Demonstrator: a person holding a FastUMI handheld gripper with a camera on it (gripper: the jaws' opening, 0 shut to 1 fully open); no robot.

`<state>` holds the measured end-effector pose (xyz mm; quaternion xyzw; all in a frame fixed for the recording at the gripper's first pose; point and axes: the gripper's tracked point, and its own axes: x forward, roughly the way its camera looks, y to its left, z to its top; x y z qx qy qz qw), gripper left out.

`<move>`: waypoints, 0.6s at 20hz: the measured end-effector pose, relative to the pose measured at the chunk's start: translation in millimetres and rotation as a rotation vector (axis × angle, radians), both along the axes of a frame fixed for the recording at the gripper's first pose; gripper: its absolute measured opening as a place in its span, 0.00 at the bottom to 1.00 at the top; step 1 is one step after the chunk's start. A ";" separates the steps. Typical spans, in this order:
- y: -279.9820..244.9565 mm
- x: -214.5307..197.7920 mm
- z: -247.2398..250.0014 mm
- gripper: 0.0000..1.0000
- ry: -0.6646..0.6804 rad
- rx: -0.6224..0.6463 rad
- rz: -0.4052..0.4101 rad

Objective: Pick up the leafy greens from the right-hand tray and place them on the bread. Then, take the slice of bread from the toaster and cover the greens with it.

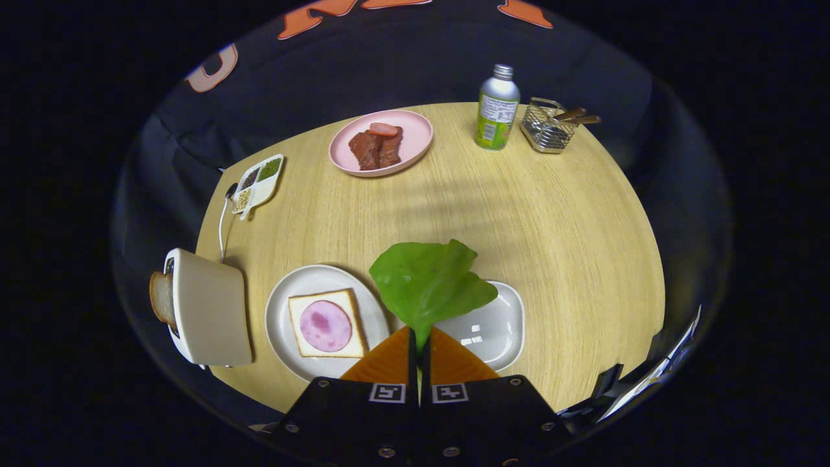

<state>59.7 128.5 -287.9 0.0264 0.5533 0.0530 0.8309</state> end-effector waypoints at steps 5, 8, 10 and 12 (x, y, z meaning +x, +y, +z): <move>68.8 -5.2 -2.8 0.01 0.015 0.055 0.077; 95.3 -8.3 -15.0 0.01 0.031 0.043 0.132; 115.4 -12.3 -22.7 0.01 0.057 0.069 0.149; 133.5 -20.3 -29.2 0.01 0.085 0.106 0.163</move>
